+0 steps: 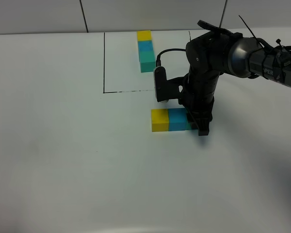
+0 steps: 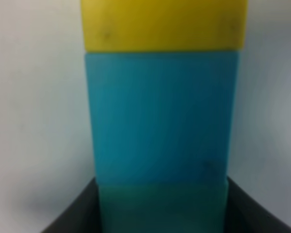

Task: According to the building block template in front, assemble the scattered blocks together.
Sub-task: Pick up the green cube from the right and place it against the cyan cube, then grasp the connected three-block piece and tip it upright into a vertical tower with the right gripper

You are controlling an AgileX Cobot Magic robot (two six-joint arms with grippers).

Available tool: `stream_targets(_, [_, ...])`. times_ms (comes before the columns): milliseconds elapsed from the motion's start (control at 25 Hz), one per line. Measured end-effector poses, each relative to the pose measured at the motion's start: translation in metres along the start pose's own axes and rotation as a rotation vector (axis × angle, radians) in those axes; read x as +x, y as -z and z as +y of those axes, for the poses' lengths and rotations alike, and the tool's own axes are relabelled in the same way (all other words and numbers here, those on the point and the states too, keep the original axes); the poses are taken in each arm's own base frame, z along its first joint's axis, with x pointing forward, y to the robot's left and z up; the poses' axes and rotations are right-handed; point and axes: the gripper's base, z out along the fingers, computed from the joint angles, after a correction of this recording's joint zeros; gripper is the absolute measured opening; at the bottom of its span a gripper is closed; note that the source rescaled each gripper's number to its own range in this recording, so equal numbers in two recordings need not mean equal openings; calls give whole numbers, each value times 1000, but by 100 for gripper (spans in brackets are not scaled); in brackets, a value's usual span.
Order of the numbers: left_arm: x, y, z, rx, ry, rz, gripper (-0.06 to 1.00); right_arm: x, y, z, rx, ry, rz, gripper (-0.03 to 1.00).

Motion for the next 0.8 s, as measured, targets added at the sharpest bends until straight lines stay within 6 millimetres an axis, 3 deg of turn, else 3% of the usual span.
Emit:
stream_targets(400, [0, 0, 0, 0, 0, 0, 66, 0, 0, 0, 2, -7, 4, 6])
stream_targets(480, [0, 0, 0, 0, 0, 0, 66, -1, 0, 0, 4, -25, 1, 18])
stream_targets(600, [0, 0, 0, 0, 0, 0, 66, -2, 9, 0, 22, -49, -9, 50])
stream_targets(720, [0, 0, 0, 0, 0, 0, 66, -1, 39, 0, 75, -107, -32, 79])
stream_targets(800, [0, 0, 0, 0, 0, 0, 66, 4, 57, 2, 91, -171, -21, 89])
